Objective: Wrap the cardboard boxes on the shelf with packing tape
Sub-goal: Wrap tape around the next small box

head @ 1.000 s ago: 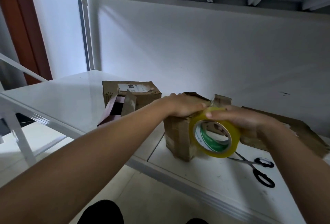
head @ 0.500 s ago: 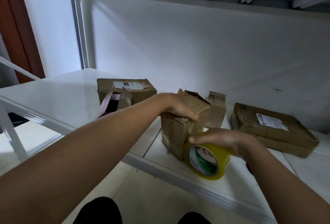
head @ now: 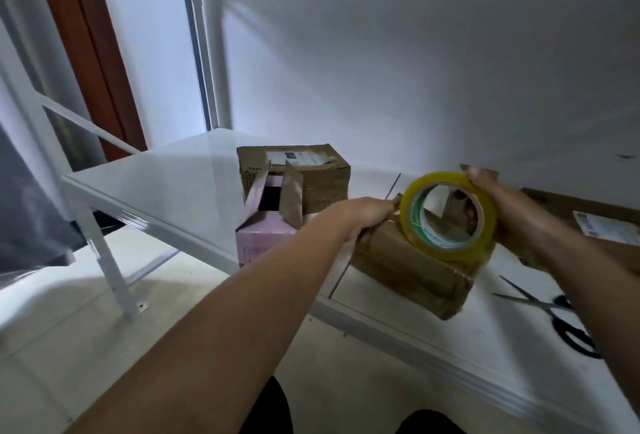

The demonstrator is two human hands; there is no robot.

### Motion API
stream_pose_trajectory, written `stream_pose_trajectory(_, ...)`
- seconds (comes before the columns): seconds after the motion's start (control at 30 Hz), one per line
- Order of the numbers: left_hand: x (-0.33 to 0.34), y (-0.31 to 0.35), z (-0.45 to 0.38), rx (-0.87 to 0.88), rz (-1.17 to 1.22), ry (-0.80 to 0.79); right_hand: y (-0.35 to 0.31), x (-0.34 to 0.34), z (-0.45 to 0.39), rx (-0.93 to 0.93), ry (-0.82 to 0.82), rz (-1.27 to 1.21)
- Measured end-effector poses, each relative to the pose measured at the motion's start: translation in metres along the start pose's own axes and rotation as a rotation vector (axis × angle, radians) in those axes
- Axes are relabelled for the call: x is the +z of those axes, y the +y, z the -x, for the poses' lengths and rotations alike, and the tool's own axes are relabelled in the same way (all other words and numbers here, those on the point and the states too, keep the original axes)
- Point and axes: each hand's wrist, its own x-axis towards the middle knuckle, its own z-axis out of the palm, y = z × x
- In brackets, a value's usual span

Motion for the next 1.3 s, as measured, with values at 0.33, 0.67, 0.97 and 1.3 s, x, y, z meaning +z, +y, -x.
stream_pose_trajectory(0.33, 0.015, -0.004, -0.036, 0.091, -0.187, 0.079, 0.001, 0.003, -0.012, 0.074, -0.188, -0.145)
stream_pose_trajectory(0.67, 0.016, 0.003, -0.039, 0.046, -0.424, 0.123, -0.071, -0.015, -0.006, 0.393, -0.566, 0.763)
stream_pose_trajectory(0.97, 0.017, 0.002, -0.045, 0.018, -0.556, 0.173, 0.0, -0.039, 0.031, 0.571, -0.502, 0.884)
stream_pose_trajectory(1.3, 0.065, 0.015, -0.022, 0.797, -1.402, 0.511, 0.015, -0.035, 0.031, 0.548, -0.609, 0.642)
